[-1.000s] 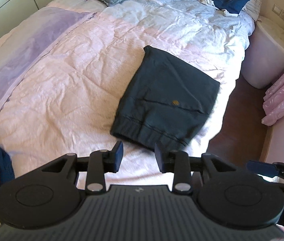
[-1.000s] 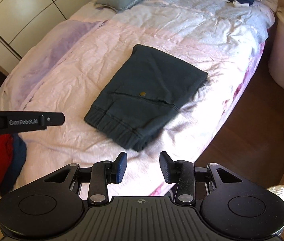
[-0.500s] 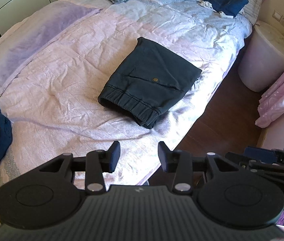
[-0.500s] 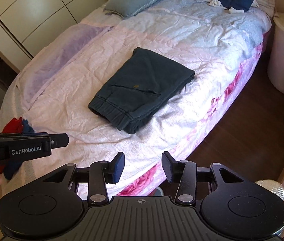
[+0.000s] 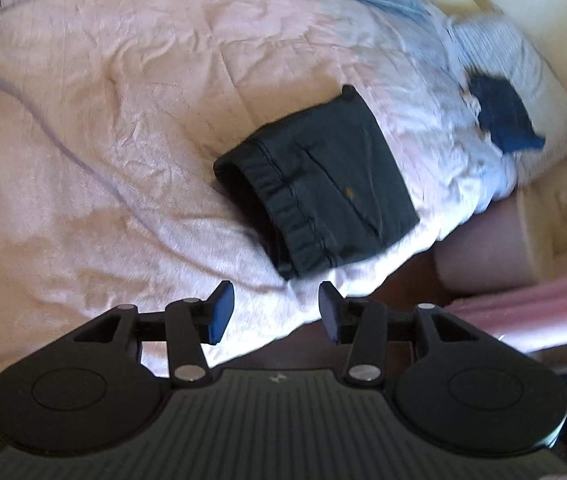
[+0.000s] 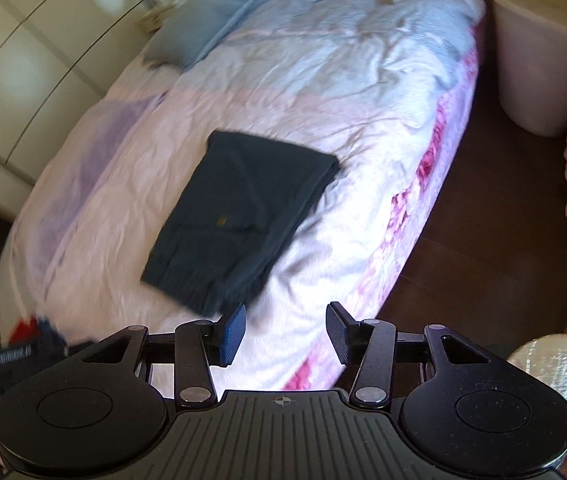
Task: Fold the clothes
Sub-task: 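Open both grippers and raise them away from the folded trousers, then grasp the folded dark trousers with both grippers and lift them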
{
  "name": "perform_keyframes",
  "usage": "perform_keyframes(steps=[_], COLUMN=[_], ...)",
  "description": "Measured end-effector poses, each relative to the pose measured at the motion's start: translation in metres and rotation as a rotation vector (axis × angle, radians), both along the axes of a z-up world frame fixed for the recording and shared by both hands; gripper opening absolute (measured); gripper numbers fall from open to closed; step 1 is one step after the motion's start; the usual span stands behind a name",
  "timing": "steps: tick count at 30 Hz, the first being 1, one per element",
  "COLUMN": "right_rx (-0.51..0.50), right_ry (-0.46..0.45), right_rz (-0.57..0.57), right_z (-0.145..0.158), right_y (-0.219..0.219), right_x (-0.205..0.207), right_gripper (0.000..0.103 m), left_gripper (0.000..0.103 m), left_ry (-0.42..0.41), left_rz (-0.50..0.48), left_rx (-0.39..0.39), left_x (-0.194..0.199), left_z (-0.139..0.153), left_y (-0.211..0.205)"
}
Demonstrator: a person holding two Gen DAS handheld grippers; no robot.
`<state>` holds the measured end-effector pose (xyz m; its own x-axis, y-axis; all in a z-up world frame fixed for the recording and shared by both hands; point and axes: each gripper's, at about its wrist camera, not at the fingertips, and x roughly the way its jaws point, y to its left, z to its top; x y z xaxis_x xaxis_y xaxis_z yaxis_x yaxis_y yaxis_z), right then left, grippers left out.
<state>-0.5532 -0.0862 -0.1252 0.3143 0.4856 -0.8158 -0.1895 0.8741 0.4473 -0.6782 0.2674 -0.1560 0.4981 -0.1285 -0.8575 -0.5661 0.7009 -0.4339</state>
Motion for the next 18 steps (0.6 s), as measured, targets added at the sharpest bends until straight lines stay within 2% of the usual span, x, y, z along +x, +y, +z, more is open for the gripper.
perform_keyframes(steps=[3, 9, 12, 16, 18], right_rx=[0.025, 0.03, 0.006, -0.045, -0.058], right_ry=[0.021, 0.029, 0.088, 0.115, 0.123], right_rz=[-0.044, -0.053, -0.002, 0.097, 0.153], right_z=[-0.002, -0.009, -0.02, -0.033, -0.041], right_y=[0.005, 0.033, 0.051, 0.079, 0.094], right_x=[0.026, 0.062, 0.082, 0.117, 0.138], right_gripper=[0.049, 0.049, 0.049, 0.051, 0.06], left_gripper=[0.044, 0.046, 0.046, 0.05, 0.051], left_ry=[-0.018, -0.054, -0.064, -0.062, -0.056], left_rz=[0.018, 0.071, 0.134, 0.23, 0.28], left_rx=[-0.021, -0.137, -0.202, -0.252, -0.268], left_x=[0.015, 0.035, 0.037, 0.037, 0.037], left_z=[-0.005, -0.033, -0.052, -0.08, -0.094], left_y=[0.021, 0.046, 0.054, 0.055, 0.052])
